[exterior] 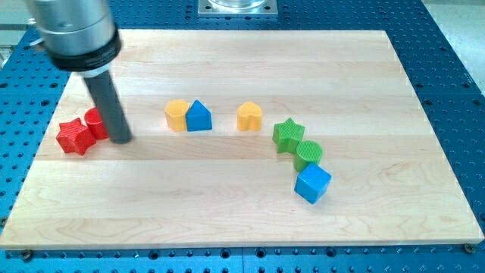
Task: Separate the green blocks
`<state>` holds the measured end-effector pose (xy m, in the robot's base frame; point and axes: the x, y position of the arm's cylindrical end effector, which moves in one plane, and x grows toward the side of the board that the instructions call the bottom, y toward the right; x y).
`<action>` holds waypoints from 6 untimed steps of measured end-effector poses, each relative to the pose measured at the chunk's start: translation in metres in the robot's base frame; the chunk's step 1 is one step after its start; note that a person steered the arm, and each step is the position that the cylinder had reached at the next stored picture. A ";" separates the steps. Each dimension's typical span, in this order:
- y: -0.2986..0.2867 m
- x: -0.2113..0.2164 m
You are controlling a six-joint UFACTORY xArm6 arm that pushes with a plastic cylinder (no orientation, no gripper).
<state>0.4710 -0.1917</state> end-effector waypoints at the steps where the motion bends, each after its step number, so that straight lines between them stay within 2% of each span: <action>1: -0.041 0.008; 2: -0.067 0.009; 3: -0.083 0.054; 4: -0.113 0.042; 6: -0.113 -0.015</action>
<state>0.4555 -0.3044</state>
